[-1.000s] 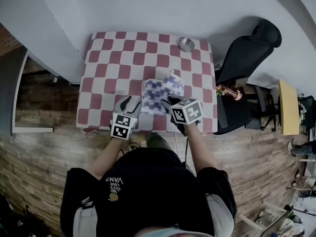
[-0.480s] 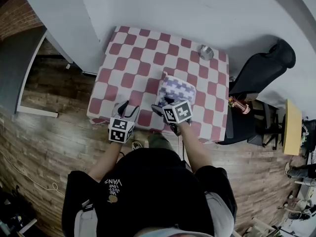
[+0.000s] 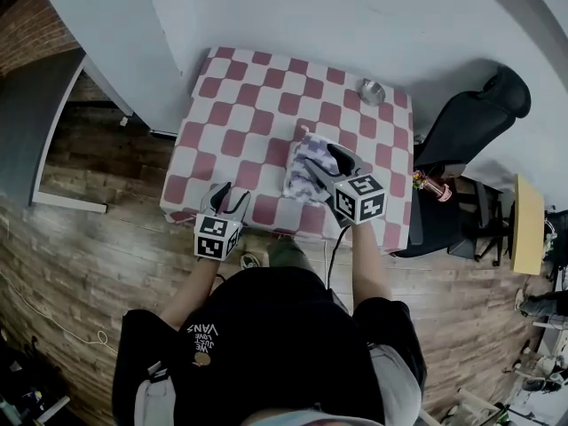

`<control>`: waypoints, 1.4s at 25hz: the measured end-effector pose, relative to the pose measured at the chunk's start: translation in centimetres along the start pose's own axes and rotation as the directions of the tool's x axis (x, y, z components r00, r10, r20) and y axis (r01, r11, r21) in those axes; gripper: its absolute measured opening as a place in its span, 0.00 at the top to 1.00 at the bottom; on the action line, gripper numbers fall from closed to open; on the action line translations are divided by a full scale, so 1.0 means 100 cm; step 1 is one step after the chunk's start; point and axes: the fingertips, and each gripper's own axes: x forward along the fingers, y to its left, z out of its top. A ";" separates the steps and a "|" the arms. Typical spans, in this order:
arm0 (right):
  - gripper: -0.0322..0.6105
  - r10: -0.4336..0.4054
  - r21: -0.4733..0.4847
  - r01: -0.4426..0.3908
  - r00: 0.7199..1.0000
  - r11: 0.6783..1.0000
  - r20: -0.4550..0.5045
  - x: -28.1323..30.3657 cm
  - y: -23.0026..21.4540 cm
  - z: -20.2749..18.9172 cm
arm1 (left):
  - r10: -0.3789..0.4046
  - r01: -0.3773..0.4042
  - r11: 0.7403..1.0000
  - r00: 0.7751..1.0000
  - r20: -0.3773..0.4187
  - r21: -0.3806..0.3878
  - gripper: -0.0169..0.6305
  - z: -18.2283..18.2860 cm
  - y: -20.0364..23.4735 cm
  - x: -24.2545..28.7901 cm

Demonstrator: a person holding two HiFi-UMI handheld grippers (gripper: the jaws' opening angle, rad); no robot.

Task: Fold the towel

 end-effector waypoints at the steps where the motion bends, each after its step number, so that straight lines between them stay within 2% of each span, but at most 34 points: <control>1: 0.50 -0.039 -0.032 0.038 0.998 0.999 -0.050 0.007 -0.014 -0.008 | 0.002 -0.002 1.000 1.000 0.001 -0.002 0.69 -0.001 0.001 -0.002; 4: 0.50 -0.086 -0.124 0.059 0.970 0.991 -0.227 0.033 -0.026 -0.052 | 0.002 -0.002 1.000 1.000 0.001 -0.007 0.69 -0.003 0.000 -0.007; 6: 0.47 -0.107 -0.186 0.054 0.951 0.981 -0.290 0.044 -0.014 -0.076 | -0.001 0.001 1.000 1.000 0.003 -0.007 0.69 -0.004 -0.001 -0.011; 11: 0.42 -0.197 -0.323 0.095 0.934 0.942 -0.299 0.068 0.011 -0.107 | -0.033 0.033 0.999 0.999 0.002 0.004 0.69 -0.005 -0.008 -0.018; 15: 0.42 -0.209 -0.297 0.110 0.922 0.948 -0.325 0.076 0.008 -0.109 | -0.065 0.065 0.998 0.998 -0.004 0.024 0.69 -0.007 -0.017 -0.022; 17: 0.42 -0.195 -0.264 0.117 0.936 0.957 -0.293 0.070 0.007 -0.097 | -0.070 0.070 0.997 0.998 -0.002 0.031 0.69 -0.004 -0.022 -0.022; 21: 0.42 -0.193 -0.203 0.171 0.976 0.964 -0.097 0.024 0.009 -0.048 | -0.060 0.058 0.997 0.998 0.036 0.050 0.69 0.011 -0.035 -0.027; 25: 0.44 -0.155 -0.089 0.161 0.985 0.983 0.072 -0.041 0.015 -0.025 | -0.044 0.035 0.996 0.994 0.099 0.083 0.69 0.036 -0.058 -0.035; 31: 0.67 -0.155 0.035 0.151 0.971 0.988 0.184 -0.129 0.010 -0.036 | 0.002 -0.024 0.994 0.981 0.194 0.108 0.69 0.070 -0.115 -0.045; 35: 0.90 -0.168 0.106 0.150 0.966 0.983 0.195 -0.179 -0.003 -0.057 | 0.034 -0.058 0.994 0.970 0.243 0.096 0.70 0.078 -0.157 -0.054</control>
